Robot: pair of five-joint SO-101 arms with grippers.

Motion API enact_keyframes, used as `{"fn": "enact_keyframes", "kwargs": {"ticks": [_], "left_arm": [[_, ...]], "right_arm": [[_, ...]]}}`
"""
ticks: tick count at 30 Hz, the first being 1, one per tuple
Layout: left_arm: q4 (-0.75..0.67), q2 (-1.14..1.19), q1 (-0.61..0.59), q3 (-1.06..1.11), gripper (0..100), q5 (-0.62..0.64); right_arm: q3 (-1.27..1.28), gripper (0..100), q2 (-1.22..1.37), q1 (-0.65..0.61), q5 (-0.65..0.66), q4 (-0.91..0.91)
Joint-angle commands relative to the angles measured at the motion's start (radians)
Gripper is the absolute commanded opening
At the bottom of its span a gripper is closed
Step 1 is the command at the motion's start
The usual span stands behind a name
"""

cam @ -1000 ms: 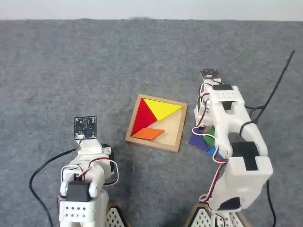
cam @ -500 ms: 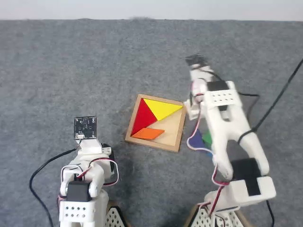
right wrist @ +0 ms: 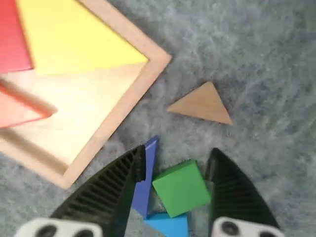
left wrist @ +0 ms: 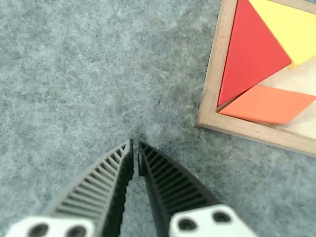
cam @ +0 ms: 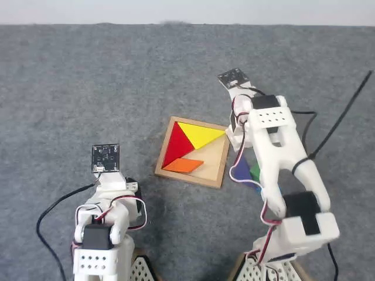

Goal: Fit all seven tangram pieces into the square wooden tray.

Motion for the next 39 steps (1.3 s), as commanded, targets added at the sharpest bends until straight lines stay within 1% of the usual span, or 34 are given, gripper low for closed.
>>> {"fn": "enact_keyframes", "kwargs": {"ticks": [1, 3, 7, 10, 13, 17, 20, 24, 27, 30, 33, 35, 39], "left_arm": [[0.005, -0.020, -0.006, -0.013, 1, -0.015], [0.005, -0.020, -0.006, -0.013, 1, -0.015], [0.005, -0.020, -0.006, -0.013, 1, -0.015], [0.005, -0.020, -0.006, -0.013, 1, -0.015], [0.005, -0.020, -0.006, -0.013, 1, -0.015], [0.005, -0.020, -0.006, -0.013, 1, -0.015], [0.005, -0.020, -0.006, -0.013, 1, -0.015], [0.005, -0.020, -0.006, -0.013, 1, -0.015], [0.005, -0.020, -0.006, -0.013, 1, -0.015], [0.005, -0.020, -0.006, -0.013, 1, -0.015], [0.005, -0.020, -0.006, -0.013, 1, -0.015], [0.005, -0.020, -0.006, -0.013, 1, -0.015], [0.005, -0.020, -0.006, -0.013, 1, -0.015]], "right_arm": [[-0.061, 21.7, 0.048, 0.027, -0.052, -0.090], [-0.063, 21.7, 0.088, 0.038, -0.048, -0.137], [-0.063, 21.7, 0.143, 0.041, 0.017, -0.160], [-0.063, 21.4, 0.166, 0.058, 0.003, -0.163], [-0.068, 21.4, 0.174, 0.085, -0.043, -0.170], [-0.126, 21.5, 0.159, 0.101, 0.021, -0.128], [-0.160, 21.6, 0.156, 0.096, 0.118, -0.117], [-0.195, 21.6, 0.189, 0.101, 0.221, -0.156], [-0.232, 21.6, 0.226, 0.101, 0.379, -0.159], [-0.247, 21.6, 0.252, 0.091, 0.589, -0.139], [-0.250, 21.6, 0.269, 0.082, 0.749, -0.065], [-0.249, 21.6, 0.285, 0.082, 0.801, -0.054], [-0.261, 21.6, 0.332, 0.088, 0.827, -0.058]]}}
